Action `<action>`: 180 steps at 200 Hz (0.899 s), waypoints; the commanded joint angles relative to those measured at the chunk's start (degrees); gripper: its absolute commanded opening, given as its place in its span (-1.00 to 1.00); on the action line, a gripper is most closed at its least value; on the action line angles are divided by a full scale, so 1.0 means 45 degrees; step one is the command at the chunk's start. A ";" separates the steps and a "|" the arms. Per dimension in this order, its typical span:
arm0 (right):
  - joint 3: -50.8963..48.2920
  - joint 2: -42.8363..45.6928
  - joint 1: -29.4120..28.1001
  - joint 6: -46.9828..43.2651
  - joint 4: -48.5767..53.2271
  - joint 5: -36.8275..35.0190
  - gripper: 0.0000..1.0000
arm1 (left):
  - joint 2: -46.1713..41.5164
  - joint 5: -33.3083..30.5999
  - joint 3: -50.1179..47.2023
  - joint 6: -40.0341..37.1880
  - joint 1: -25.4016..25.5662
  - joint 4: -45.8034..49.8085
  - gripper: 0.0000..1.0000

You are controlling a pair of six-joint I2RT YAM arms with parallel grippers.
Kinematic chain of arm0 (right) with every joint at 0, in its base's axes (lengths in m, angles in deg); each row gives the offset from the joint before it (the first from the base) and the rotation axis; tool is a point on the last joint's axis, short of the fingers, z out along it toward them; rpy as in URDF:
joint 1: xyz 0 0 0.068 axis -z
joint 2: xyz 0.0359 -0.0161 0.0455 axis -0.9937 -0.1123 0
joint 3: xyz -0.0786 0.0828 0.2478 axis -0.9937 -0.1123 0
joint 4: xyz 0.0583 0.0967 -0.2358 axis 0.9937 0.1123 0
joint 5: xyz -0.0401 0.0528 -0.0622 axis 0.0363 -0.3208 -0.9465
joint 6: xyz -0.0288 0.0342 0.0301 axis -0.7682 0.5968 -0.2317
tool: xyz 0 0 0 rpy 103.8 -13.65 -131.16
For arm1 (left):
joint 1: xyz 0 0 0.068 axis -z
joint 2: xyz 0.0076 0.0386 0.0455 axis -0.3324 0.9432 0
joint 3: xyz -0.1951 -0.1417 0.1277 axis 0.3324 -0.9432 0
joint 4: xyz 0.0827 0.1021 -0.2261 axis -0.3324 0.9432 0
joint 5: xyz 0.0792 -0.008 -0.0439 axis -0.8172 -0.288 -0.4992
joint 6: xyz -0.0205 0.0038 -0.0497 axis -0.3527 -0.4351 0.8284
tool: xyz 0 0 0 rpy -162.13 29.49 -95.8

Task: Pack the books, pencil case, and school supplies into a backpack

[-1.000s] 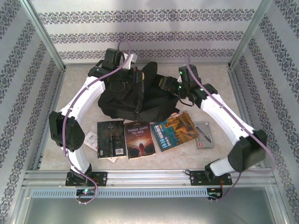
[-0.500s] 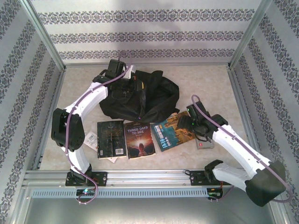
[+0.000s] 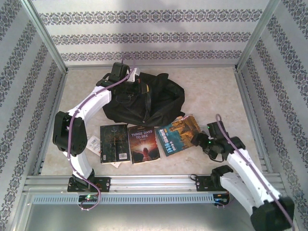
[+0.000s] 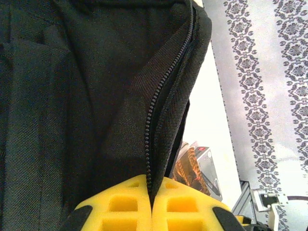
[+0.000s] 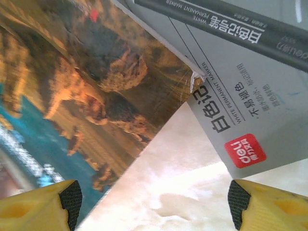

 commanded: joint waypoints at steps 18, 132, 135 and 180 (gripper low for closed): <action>0.0116 0.0332 0.1938 -0.1308 -0.0399 0.2290 0.61 | -0.0324 0.0287 -0.0112 0.0135 -0.0016 -0.0281 -1.00; -0.4172 0.2485 0.0759 0.4129 -0.5866 0.1906 0.53 | -0.0336 0.0808 -0.0209 0.0578 -0.0362 -0.0701 -1.00; -0.4142 0.2400 0.0781 0.4078 -0.5899 0.1799 0.53 | -0.0343 0.0802 -0.0196 0.0586 -0.0355 -0.0701 -1.00; -0.2724 -0.0644 0.0908 0.2399 -0.6600 0.0888 0.54 | -0.0317 0.0898 -0.0206 0.0665 -0.0380 -0.0760 -1.00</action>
